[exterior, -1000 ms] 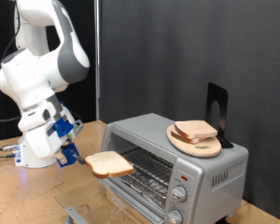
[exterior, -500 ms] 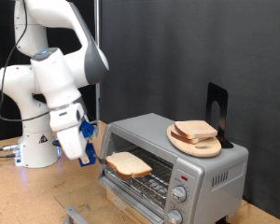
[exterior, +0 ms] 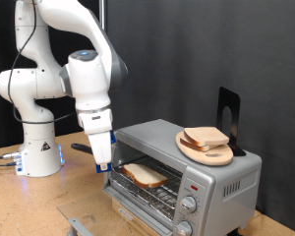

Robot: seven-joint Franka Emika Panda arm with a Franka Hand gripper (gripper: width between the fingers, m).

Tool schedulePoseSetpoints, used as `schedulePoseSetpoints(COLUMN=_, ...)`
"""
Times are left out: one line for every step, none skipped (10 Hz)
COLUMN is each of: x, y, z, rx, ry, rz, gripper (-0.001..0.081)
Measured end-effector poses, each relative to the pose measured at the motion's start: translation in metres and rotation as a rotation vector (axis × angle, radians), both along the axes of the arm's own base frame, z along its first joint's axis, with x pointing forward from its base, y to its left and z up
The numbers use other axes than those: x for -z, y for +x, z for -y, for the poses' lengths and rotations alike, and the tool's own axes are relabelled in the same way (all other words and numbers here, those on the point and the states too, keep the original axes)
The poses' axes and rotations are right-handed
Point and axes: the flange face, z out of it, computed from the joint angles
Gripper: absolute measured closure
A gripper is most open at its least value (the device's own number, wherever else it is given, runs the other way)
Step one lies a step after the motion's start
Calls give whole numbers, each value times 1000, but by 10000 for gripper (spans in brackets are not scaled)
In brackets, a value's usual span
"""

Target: Make a piece of toast with the oven

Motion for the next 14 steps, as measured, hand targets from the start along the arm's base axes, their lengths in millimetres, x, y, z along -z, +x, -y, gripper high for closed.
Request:
schedulePoseSetpoints(x=-1, y=-2, z=-2, rx=-11, ry=-8, rz=-11, gripper=370)
schedulePoseSetpoints(x=-3, y=-5, z=-2, rx=-26, ry=-10, rz=-16, gripper=370)
schedulePoseSetpoints(x=-6, y=-9, z=1, rx=-52, ry=-12, rz=-20, gripper=370)
schedulePoseSetpoints(x=-11, y=-13, z=6, rx=-77, ry=-8, rz=-19, gripper=370)
schedulePoseSetpoints(x=-17, y=-18, z=12, rx=-77, ry=5, rz=-14, gripper=370)
schedulePoseSetpoints(x=-23, y=-20, z=14, rx=-59, ry=21, rz=-7, gripper=370)
schedulePoseSetpoints(x=-28, y=-20, z=13, rx=-28, ry=32, rz=0, gripper=370)
schedulePoseSetpoints(x=-32, y=-18, z=11, rx=12, ry=38, rz=1, gripper=370)
schedulePoseSetpoints(x=-35, y=-16, z=8, rx=49, ry=40, rz=-3, gripper=370)
schedulePoseSetpoints(x=-36, y=-13, z=5, rx=77, ry=42, rz=-5, gripper=370)
schedulePoseSetpoints(x=-36, y=-10, z=3, rx=92, ry=42, rz=-7, gripper=370)
schedulePoseSetpoints(x=-36, y=-9, z=1, rx=99, ry=44, rz=-10, gripper=370)
schedulePoseSetpoints(x=-35, y=-7, z=1, rx=99, ry=45, rz=-12, gripper=370)
schedulePoseSetpoints(x=-33, y=-6, z=1, rx=98, ry=46, rz=-17, gripper=370)
